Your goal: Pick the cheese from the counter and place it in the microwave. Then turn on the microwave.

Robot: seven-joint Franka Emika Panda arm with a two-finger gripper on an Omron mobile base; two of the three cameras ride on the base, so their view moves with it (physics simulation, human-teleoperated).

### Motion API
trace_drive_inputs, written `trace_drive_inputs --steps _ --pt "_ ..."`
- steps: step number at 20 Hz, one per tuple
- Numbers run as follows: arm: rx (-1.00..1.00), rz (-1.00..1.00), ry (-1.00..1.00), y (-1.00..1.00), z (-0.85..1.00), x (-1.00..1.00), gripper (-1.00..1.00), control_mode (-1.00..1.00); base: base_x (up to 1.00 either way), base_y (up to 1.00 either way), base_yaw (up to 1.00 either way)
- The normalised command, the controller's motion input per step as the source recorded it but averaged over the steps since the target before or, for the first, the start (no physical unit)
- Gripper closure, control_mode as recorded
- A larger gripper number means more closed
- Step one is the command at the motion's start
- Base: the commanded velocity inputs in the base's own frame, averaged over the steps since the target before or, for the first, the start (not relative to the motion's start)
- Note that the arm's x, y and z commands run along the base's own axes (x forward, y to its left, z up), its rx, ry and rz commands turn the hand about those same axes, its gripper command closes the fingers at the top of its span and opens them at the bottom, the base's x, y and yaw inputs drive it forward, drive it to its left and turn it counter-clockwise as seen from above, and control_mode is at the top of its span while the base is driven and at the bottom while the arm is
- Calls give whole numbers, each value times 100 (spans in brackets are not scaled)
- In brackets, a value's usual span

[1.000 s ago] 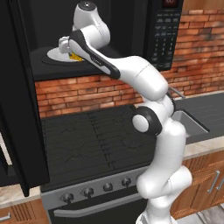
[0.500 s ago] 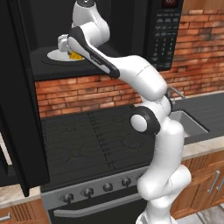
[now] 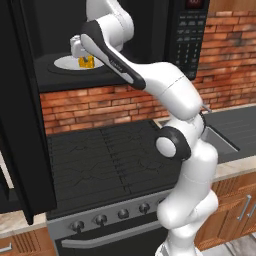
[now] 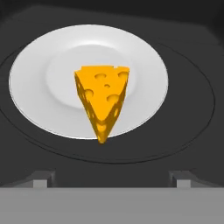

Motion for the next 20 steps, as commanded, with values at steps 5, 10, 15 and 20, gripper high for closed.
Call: trace_drive_inputs --steps 5,10,15,20 --pt "0 -1 0 -63 0 -69 -100 -100 0 0 0" --pt "0 0 0 -73 0 -98 -100 -100 0 0 0" --pt "0 0 -2 -69 -7 -100 -100 -100 0 0 0" --pt "0 0 -4 -52 -40 -100 -100 -100 0 0 0"
